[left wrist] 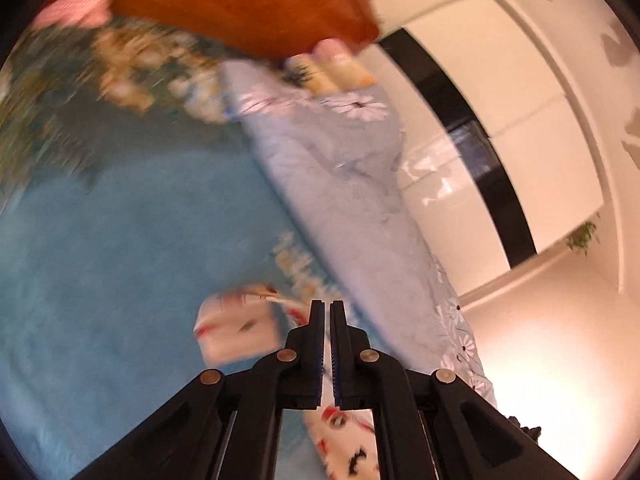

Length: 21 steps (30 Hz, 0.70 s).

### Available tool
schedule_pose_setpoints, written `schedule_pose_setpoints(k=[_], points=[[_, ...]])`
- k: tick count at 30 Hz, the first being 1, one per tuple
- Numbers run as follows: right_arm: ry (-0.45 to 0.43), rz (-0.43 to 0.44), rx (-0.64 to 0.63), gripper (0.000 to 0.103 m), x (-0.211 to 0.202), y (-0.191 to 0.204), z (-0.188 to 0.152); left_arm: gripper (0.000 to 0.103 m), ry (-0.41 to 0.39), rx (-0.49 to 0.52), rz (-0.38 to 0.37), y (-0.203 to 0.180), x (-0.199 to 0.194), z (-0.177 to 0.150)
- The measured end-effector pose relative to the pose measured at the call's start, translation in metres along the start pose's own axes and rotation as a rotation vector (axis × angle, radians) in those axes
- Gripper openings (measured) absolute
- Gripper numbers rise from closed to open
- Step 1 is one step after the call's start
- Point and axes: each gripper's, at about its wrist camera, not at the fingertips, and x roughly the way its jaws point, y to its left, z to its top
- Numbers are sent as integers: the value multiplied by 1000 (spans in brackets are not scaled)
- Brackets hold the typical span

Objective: Fold clothes

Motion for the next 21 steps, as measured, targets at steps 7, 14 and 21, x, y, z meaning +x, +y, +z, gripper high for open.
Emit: schedule_pose_setpoints(k=[7, 14, 21], points=[[150, -116, 129, 3, -1, -64, -55, 2, 103, -99, 99, 58, 18, -27], [193, -146, 188, 3, 9, -91, -67, 15, 134, -103, 124, 51, 61, -11], [223, -148, 209, 3, 10, -103, -61, 33, 203, -120, 197, 63, 108, 3]])
